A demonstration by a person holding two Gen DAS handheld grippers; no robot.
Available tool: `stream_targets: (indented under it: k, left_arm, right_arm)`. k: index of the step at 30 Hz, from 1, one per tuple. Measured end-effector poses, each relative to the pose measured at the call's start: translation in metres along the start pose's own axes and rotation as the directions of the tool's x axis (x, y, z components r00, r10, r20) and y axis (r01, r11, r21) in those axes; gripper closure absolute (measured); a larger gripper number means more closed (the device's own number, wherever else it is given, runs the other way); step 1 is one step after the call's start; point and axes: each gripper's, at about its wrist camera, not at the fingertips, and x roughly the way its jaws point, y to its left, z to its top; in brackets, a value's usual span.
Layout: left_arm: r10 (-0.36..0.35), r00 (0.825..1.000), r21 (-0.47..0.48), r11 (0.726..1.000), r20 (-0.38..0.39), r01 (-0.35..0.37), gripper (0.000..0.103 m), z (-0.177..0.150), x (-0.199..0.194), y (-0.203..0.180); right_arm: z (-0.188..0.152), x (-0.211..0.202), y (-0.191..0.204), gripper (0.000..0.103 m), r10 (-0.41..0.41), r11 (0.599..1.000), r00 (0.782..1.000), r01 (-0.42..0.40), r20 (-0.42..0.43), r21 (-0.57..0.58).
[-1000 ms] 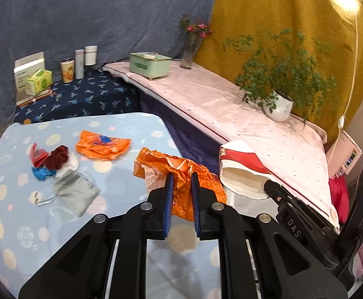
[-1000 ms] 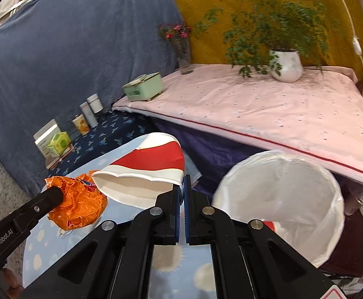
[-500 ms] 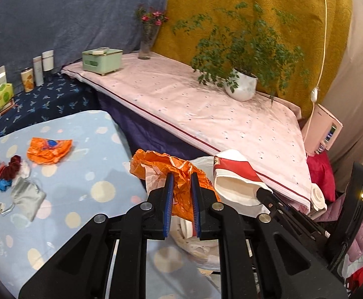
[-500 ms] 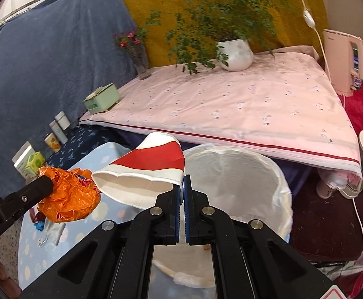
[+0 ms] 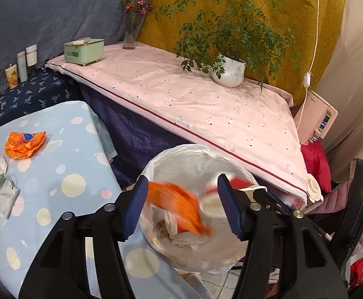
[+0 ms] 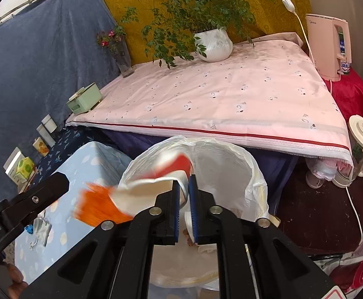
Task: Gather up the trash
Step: 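Open both tools over the bin to drop the orange bag and cup, then move both tools back over the table toward the remaining items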
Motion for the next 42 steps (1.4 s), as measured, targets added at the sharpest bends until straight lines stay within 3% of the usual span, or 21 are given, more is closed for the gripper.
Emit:
stream_targets:
  k: [12, 25, 29, 37, 42]
  left_arm:
    - [0.056, 0.998, -0.046, 0.997, -0.017, -0.057, 0.047, -0.006, 0.000, 0.027]
    - [0.123, 0.992, -0.139, 0.983, 0.000, -0.121, 0.047, -0.011, -0.023, 0.079]
    - [0.150, 0.989, -0.171, 0.974, 0.005, -0.147, 0.047, -0.015, -0.031, 0.100]
    - [0.209, 0.978, -0.245, 0.949, 0.010, -0.200, 0.047, -0.022, -0.051, 0.149]
    - [0.264, 0.965, -0.284, 0.925, 0.008, -0.251, 0.045, -0.028, -0.064, 0.183]
  right_arm:
    - [-0.004, 0.000, 0.016, 0.086, 0.020, 1.000, 1.000, -0.020, -0.003, -0.018]
    - [-0.014, -0.003, 0.066, 0.085, 0.075, 0.991, 0.997, -0.077, -0.021, -0.108]
    - [-0.020, -0.003, 0.086, 0.079, 0.095, 0.985, 0.995, -0.098, -0.027, -0.139]
    - [-0.036, -0.001, 0.131, 0.078, 0.141, 0.966, 0.988, -0.151, -0.063, -0.208]
    - [-0.048, 0.004, 0.159, 0.075, 0.206, 0.947, 0.972, -0.227, -0.111, -0.229]
